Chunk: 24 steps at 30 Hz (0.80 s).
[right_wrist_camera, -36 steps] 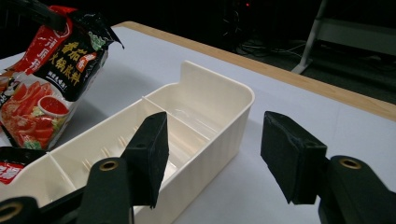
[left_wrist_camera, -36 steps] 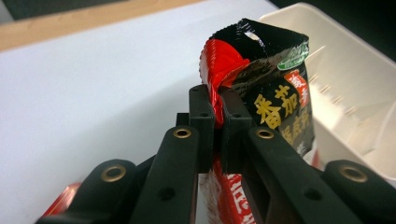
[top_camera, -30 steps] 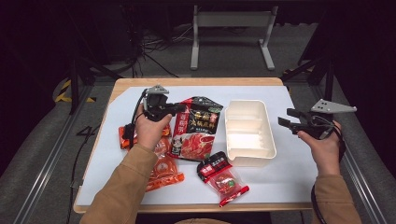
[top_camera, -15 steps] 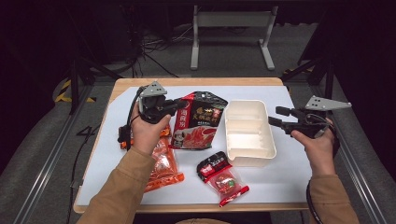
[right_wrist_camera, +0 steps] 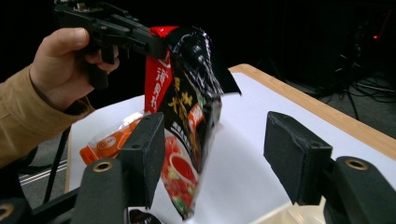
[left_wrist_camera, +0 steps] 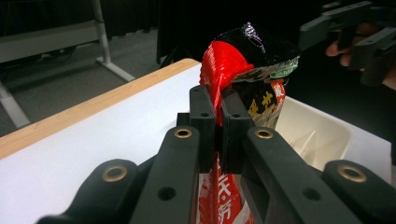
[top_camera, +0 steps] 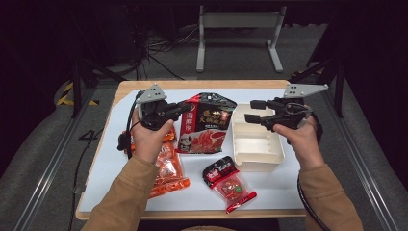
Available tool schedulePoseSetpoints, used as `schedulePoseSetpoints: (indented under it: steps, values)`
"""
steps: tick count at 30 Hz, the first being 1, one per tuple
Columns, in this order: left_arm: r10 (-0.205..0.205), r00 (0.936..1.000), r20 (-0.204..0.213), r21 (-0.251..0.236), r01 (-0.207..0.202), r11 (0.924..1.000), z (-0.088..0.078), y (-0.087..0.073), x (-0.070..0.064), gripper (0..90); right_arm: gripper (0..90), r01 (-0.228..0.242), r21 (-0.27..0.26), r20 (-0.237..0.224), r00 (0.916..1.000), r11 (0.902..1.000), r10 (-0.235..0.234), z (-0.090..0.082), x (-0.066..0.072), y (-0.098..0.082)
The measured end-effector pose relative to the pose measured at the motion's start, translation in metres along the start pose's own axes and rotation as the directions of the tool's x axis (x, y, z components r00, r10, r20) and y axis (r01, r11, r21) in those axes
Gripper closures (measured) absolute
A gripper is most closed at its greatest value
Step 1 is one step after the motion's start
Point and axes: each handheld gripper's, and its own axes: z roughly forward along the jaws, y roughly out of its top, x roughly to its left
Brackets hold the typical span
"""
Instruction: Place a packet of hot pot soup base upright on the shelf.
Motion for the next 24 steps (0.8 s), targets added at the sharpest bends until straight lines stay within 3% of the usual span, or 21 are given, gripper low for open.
schedulePoseSetpoints:
  steps: [10,20,24]
  values:
    - [-0.009,1.0000,0.002,-0.026,0.009,0.9996,-0.002,0.000,-0.007,86.8,38.0,0.006,0.044,-0.015,0.9999,0.9990,-0.005,0.030,0.001,0.011]
    - [-0.015,0.9999,-0.004,-0.038,0.015,0.9992,0.000,0.001,-0.018,86.7,38.2,0.008,0.072,0.008,0.9999,0.9974,-0.009,0.053,0.003,0.012]
    - [-0.017,0.9999,0.000,-0.041,0.017,0.9990,0.000,0.001,-0.020,86.6,40.1,0.005,0.078,-0.003,1.0000,0.9970,-0.005,0.062,0.003,0.012]
